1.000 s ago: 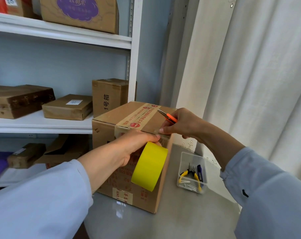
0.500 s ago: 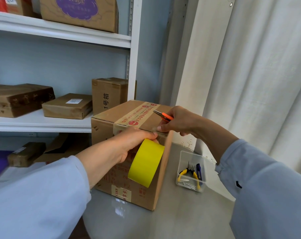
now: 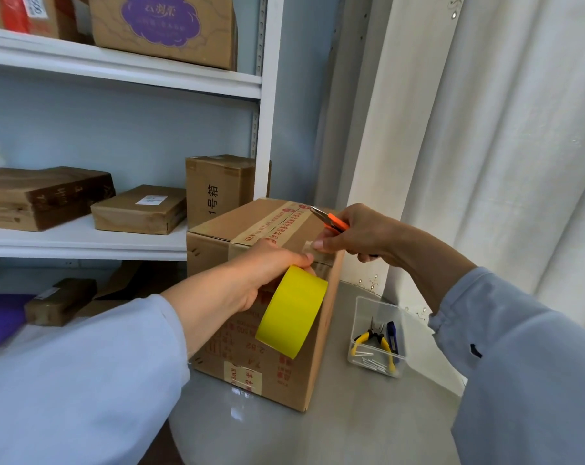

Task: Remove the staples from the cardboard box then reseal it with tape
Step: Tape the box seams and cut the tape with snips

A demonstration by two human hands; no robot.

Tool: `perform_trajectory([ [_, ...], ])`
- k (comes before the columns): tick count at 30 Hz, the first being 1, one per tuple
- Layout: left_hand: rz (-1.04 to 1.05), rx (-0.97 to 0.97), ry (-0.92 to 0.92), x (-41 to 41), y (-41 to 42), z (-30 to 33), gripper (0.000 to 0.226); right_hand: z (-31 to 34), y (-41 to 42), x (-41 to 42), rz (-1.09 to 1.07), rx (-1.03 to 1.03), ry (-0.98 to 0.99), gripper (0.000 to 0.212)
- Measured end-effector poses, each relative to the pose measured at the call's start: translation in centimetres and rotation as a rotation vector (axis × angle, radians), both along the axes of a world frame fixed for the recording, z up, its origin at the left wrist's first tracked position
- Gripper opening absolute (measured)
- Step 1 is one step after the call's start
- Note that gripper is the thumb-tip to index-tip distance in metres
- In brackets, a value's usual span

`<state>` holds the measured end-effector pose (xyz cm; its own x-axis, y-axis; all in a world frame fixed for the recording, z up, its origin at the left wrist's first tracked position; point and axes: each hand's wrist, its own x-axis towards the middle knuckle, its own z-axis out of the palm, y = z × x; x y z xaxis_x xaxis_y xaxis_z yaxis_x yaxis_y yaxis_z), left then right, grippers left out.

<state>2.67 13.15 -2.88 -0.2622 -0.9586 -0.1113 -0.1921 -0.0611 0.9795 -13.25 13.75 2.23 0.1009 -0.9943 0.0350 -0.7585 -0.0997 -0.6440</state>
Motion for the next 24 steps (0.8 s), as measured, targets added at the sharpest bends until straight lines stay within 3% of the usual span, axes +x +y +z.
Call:
perform_trajectory([
  [6,0.02,0.003,-0.029,0.0,-0.6,-0.5,0.054,-0.8,-0.3,0.0,0.0,-0.01,-0.019,0.011],
  [10,0.0,-0.018,-0.038,0.0,-0.4,-0.9,0.012,-1.0,-0.5,0.2,0.037,-0.046,0.028,0.02],
  [13,-0.009,-0.042,-0.042,-0.2,-0.3,-0.9,0.017,-1.1,-0.4,-0.1,0.057,-0.067,0.035,0.025],
  [17,-0.015,-0.045,-0.053,0.0,-0.3,-0.9,0.018,-1.7,-0.7,-0.4,0.044,-0.066,0.05,0.011],
  [20,-0.017,-0.045,-0.053,-0.1,-0.2,-1.0,0.019,-2.0,-0.9,-0.7,-0.023,-0.017,-0.032,0.029],
  [24,-0.015,-0.05,-0.056,0.0,-0.3,-1.1,0.023,-2.2,-1.2,-0.2,-0.024,-0.008,-0.043,0.009],
])
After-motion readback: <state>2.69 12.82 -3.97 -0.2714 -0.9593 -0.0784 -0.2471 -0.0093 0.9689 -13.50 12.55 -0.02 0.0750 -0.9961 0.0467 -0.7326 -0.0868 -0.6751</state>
